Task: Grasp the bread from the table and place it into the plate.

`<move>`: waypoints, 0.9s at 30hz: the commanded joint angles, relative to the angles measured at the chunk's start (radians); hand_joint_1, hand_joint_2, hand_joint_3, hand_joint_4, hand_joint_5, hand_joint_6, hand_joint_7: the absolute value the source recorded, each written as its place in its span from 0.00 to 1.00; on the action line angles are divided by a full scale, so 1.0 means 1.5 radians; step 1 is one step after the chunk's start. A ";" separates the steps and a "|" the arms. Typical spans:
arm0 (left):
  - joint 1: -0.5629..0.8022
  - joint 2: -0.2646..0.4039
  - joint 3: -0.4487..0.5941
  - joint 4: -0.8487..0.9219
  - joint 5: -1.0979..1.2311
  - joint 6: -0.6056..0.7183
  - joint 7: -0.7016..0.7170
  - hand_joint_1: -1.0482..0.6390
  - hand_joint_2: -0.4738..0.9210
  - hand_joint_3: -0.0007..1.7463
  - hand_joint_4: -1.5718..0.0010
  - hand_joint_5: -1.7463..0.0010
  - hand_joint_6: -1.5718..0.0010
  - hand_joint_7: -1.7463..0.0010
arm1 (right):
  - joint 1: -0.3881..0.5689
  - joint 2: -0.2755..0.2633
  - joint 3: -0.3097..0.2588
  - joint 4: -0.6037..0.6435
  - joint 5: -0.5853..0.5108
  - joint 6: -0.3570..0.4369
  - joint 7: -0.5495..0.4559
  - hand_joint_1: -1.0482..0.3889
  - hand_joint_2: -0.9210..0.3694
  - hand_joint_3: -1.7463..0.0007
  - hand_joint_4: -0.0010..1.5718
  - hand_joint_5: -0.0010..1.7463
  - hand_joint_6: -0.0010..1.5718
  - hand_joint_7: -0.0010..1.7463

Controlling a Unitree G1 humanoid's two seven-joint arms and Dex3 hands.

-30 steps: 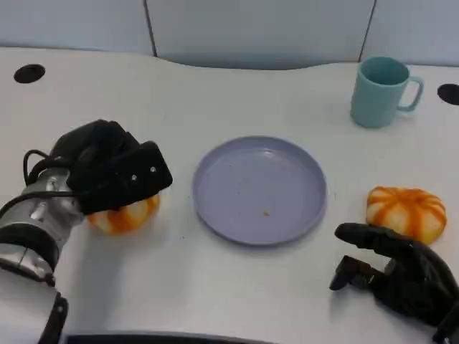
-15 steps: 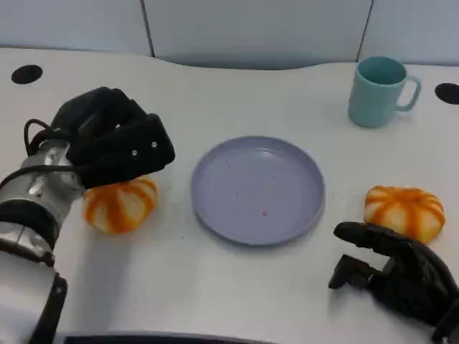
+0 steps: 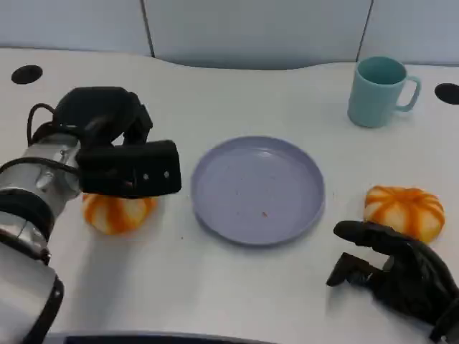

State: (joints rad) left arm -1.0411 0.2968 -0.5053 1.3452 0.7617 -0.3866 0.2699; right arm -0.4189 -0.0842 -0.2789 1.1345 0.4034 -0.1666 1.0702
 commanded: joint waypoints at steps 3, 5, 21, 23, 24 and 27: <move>-0.036 0.027 -0.071 -0.009 0.059 0.047 -0.050 0.00 1.00 0.26 0.99 0.00 0.99 0.00 | 0.028 0.000 0.004 0.017 -0.016 0.011 -0.007 0.43 0.00 0.98 0.45 0.66 0.60 0.13; -0.037 0.022 -0.073 -0.010 0.052 0.057 -0.080 0.00 1.00 0.27 1.00 0.00 1.00 0.00 | 0.029 0.000 0.007 0.009 -0.017 0.017 -0.014 0.43 0.00 0.99 0.45 0.66 0.61 0.13; -0.016 0.004 -0.066 -0.006 0.011 0.088 -0.173 0.00 1.00 0.17 1.00 0.00 1.00 0.00 | 0.042 0.001 0.014 -0.021 -0.017 0.031 -0.013 0.40 0.00 0.99 0.46 0.69 0.63 0.15; -0.014 0.000 -0.068 -0.003 0.011 0.101 -0.179 0.00 1.00 0.16 1.00 0.00 1.00 0.00 | 0.041 0.000 0.011 -0.013 -0.015 0.032 -0.015 0.40 0.00 0.99 0.45 0.69 0.62 0.15; -0.013 -0.001 -0.068 -0.002 0.011 0.104 -0.181 0.00 1.00 0.16 1.00 0.00 1.00 0.00 | 0.041 0.000 0.010 -0.011 -0.015 0.033 -0.017 0.41 0.01 0.99 0.44 0.68 0.62 0.15; -0.011 -0.006 -0.063 0.001 0.005 0.115 -0.190 0.00 1.00 0.15 1.00 0.00 1.00 0.00 | 0.039 -0.002 0.013 -0.012 -0.020 0.030 -0.023 0.41 0.01 1.00 0.45 0.68 0.62 0.15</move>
State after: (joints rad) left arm -1.0741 0.2876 -0.6076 1.3375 0.7825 -0.2323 0.0063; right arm -0.4002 -0.0832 -0.2700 1.0849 0.4030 -0.1414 1.0648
